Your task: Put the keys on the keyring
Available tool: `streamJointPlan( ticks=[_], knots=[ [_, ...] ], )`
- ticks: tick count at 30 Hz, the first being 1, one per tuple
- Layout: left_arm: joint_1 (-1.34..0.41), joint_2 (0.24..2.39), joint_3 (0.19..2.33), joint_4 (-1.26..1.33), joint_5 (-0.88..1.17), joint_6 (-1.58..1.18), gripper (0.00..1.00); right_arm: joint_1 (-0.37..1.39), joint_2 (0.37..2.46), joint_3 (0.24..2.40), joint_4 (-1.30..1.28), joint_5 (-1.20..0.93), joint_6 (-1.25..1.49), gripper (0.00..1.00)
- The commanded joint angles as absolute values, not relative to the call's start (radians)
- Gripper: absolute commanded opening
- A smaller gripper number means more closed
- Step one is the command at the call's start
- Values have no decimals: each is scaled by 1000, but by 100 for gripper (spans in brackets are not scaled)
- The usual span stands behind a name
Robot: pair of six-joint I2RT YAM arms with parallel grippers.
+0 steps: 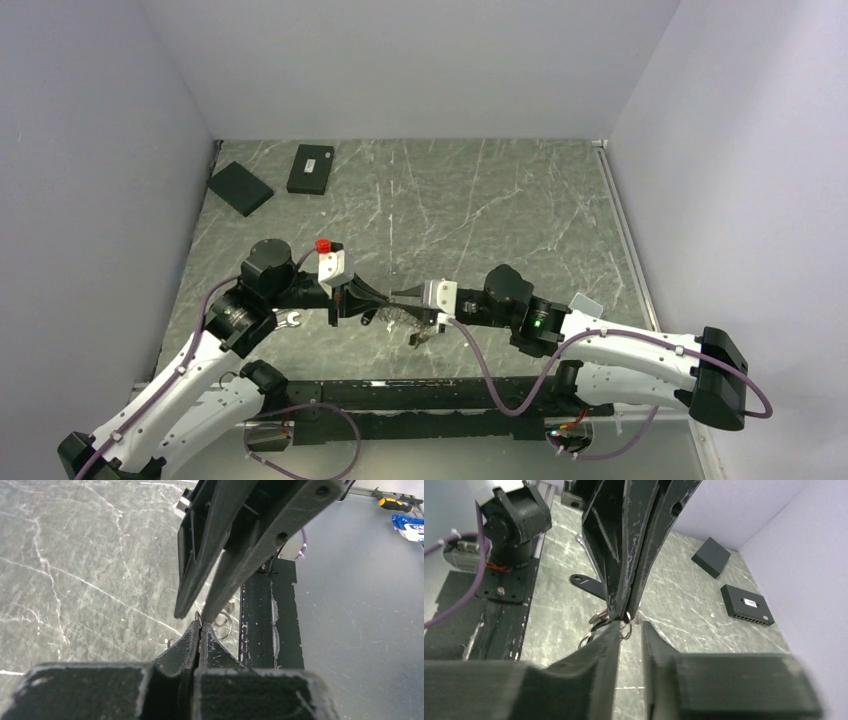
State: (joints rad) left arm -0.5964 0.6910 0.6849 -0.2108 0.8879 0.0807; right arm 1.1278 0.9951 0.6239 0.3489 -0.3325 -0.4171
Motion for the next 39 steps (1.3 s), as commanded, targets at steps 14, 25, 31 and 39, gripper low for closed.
streamJointPlan(
  ticks=[14, 25, 31, 39],
  knots=[
    [-602, 665, 755, -244, 610, -185, 0, 1137, 956, 663, 434, -252, -377, 57],
    [-602, 676, 805, -296, 509, -328, 0, 1138, 1047, 617, 487, -184, -301, 66],
    [-602, 663, 816, -335, 498, -312, 0, 1138, 1152, 651, 464, -186, -352, 67],
    [-603, 661, 822, -362, 532, -283, 0, 1138, 1191, 635, 450, -157, -359, 21]
  ],
)
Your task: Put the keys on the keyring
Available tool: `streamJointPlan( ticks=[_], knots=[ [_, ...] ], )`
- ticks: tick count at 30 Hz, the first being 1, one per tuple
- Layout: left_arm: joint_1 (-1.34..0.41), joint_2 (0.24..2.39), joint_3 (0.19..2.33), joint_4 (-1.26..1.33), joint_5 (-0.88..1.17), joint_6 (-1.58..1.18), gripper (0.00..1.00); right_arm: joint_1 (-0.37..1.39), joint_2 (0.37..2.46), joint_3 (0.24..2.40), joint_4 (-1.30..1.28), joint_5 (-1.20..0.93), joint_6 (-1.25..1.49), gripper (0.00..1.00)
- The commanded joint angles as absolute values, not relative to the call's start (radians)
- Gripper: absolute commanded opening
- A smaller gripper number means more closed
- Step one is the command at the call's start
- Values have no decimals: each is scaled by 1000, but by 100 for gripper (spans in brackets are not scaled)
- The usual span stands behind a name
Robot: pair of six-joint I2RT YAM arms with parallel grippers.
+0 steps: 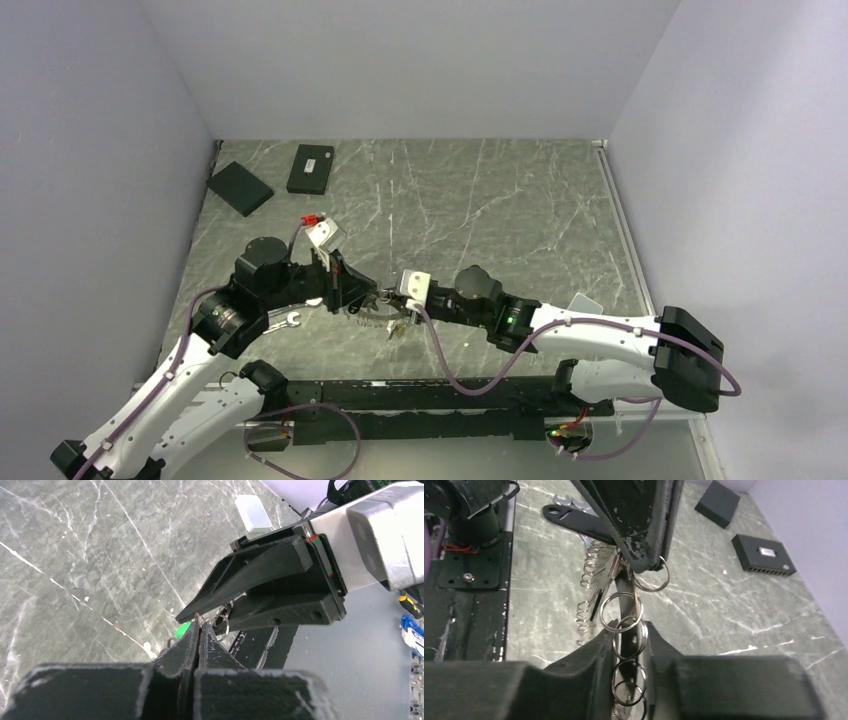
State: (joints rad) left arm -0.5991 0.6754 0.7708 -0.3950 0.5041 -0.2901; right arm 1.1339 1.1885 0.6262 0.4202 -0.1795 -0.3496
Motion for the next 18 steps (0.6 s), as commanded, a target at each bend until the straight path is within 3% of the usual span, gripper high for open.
streamJointPlan(
  ticks=[1, 3, 18],
  knots=[
    [-602, 660, 819, -359, 537, -284, 0, 1137, 1194, 640, 443, -155, -364, 12],
    [-601, 666, 816, -359, 543, -284, 0, 1137, 1200, 648, 431, -144, -376, 0],
    [-603, 710, 769, -461, 477, -442, 0, 1170, 1220, 651, 392, 46, -584, 0]
  ],
)
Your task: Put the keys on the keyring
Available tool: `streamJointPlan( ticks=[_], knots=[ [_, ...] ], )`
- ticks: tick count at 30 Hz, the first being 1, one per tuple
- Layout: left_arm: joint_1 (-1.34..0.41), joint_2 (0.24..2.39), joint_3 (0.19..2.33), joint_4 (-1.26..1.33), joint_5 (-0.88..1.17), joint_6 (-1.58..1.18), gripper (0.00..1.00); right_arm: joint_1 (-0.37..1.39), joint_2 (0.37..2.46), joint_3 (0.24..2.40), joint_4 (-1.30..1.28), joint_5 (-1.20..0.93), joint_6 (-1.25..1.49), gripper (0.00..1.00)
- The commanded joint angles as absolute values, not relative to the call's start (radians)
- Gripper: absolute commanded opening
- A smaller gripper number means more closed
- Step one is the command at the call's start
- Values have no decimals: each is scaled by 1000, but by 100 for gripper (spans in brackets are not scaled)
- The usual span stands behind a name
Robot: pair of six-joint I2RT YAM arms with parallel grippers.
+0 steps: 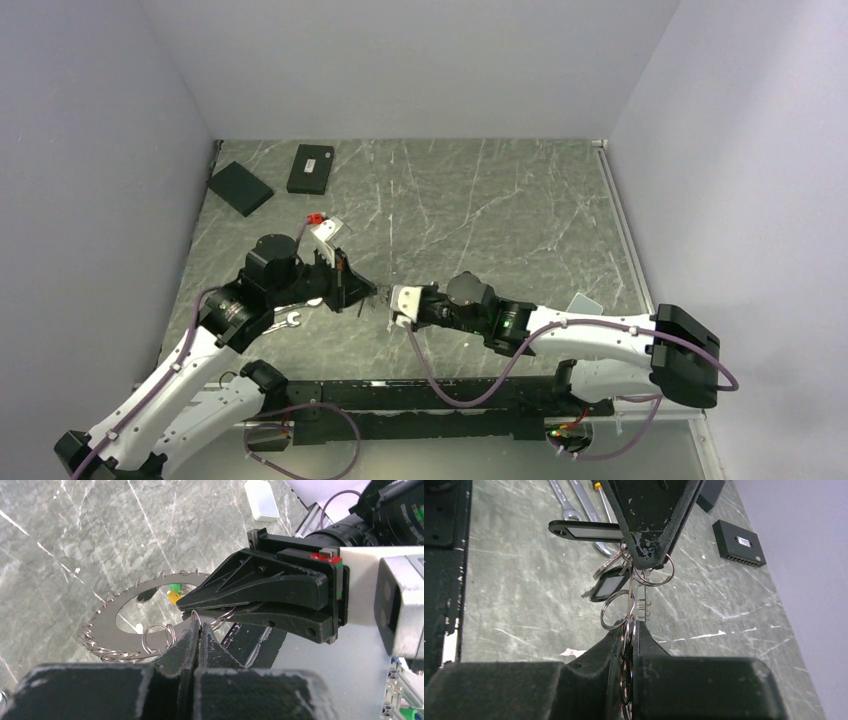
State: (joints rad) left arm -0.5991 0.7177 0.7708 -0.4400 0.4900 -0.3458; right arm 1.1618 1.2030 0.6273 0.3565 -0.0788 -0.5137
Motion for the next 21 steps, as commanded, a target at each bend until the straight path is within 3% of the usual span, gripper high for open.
streamJointPlan(
  ticks=[1, 10, 21],
  knots=[
    [-601, 709, 757, -457, 480, -460, 0, 1176, 1232, 651, 396, 63, -596, 0],
    [-601, 749, 727, -514, 478, -555, 0, 1198, 1304, 658, 427, 175, -674, 0],
    [-602, 765, 731, -555, 583, -494, 0, 1184, 1351, 671, 418, 167, -641, 0]
  ],
)
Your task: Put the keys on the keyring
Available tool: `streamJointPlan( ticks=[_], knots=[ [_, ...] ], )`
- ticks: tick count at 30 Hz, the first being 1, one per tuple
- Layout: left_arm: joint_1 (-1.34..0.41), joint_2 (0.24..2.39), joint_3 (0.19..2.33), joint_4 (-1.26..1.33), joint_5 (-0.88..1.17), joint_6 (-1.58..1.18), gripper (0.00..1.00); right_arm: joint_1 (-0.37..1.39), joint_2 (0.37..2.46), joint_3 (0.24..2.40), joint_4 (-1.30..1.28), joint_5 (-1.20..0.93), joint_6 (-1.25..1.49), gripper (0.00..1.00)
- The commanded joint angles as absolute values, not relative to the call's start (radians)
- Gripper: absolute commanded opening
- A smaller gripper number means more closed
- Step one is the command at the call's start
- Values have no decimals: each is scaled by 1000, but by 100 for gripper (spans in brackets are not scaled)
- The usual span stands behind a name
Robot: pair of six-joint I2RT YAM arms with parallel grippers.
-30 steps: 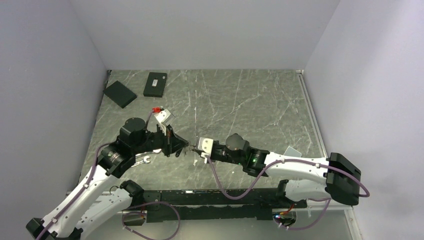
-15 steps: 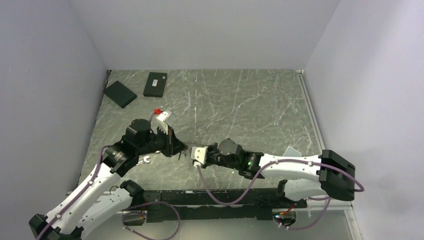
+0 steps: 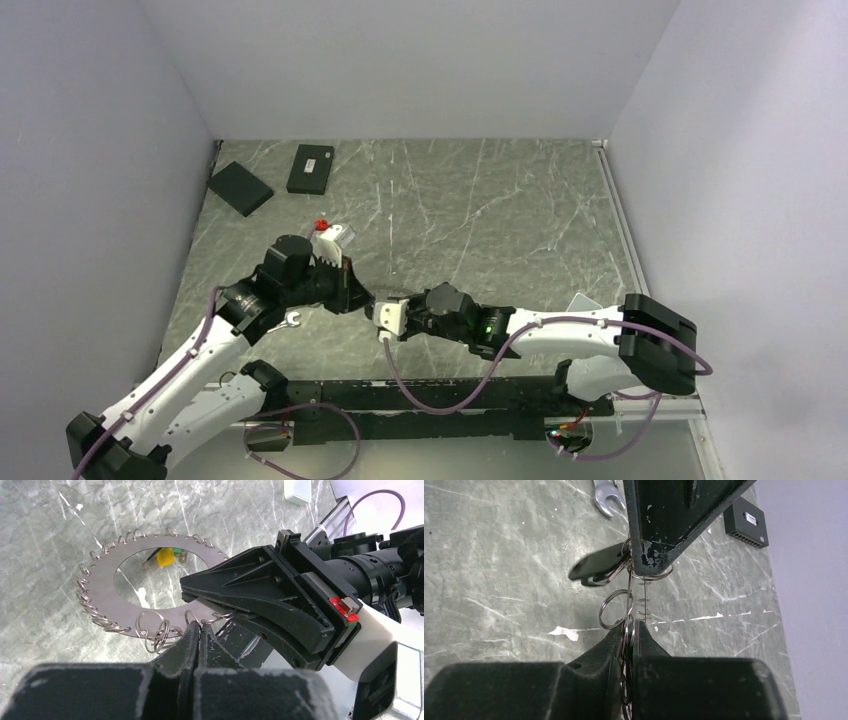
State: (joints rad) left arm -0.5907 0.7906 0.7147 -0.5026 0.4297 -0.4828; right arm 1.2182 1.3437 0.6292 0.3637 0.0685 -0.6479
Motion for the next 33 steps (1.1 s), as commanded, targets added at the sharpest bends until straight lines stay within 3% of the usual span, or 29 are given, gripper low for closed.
streamJointPlan(
  ticks=[1, 12, 24, 33],
  knots=[
    [-601, 766, 733, -566, 587, -485, 0, 1174, 1348, 673, 418, 159, -633, 0],
    [-601, 666, 706, -536, 622, -456, 0, 1112, 1335, 698, 372, 91, -513, 0],
    [-601, 836, 802, -726, 746, -466, 0, 1128, 1322, 652, 441, 212, -678, 0],
    [-600, 904, 848, -775, 639, -512, 0, 1151, 1299, 566, 554, 208, -735, 0]
  ],
)
